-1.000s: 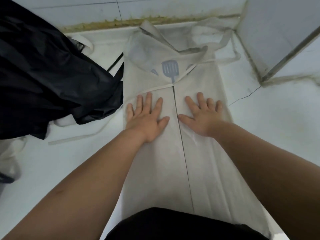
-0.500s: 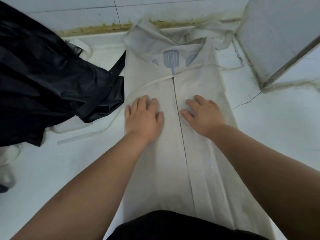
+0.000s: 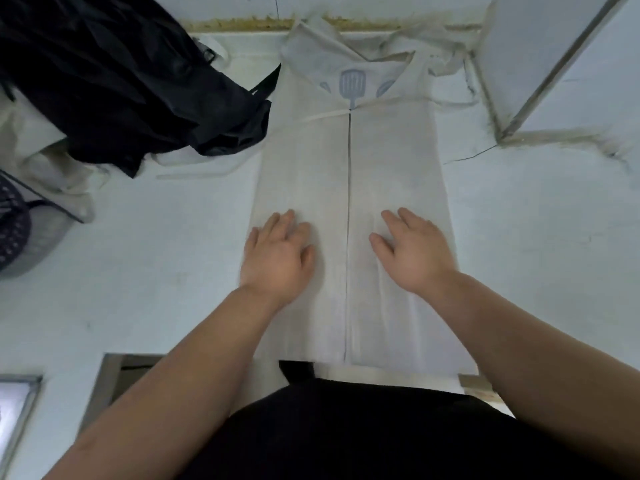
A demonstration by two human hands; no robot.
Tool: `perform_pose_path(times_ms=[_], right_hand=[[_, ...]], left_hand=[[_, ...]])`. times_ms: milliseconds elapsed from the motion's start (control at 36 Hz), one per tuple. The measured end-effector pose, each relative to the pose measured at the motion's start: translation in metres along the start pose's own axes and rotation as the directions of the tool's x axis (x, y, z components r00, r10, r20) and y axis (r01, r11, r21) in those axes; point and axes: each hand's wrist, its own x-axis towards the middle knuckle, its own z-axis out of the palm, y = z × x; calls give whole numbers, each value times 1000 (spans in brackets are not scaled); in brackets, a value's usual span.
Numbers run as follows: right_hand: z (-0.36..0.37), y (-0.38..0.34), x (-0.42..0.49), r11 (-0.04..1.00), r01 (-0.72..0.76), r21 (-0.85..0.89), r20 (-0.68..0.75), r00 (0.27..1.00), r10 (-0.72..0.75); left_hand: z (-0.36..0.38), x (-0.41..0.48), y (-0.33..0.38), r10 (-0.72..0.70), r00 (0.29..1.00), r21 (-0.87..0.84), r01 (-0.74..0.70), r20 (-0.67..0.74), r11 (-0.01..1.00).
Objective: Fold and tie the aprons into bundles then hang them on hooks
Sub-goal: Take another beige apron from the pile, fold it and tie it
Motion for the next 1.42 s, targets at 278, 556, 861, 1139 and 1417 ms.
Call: perform_pose_path(times_ms=[278, 556, 861, 1139, 1417], right_hand=[[32, -9, -54, 989, -103, -109, 170, 978, 120], [31, -8, -83, 977, 137, 165, 5, 990, -140], [28, -18, -115, 981, 179, 73, 128, 974, -187], [24, -15, -122, 970, 174, 172, 176, 963, -204], [30, -22, -124, 979, 112, 170, -9, 994, -112]], left_hand=[[36, -57, 18, -181, 977, 63, 174, 117, 983], [41, -79, 4, 217, 969, -234, -239, -118, 942], [27, -86, 1, 354, 934, -205, -339, 41, 918], [31, -89, 2, 450, 893, -134, -442, 34, 887], [28, -98, 6, 437, 898, -176, -439, -55, 881]])
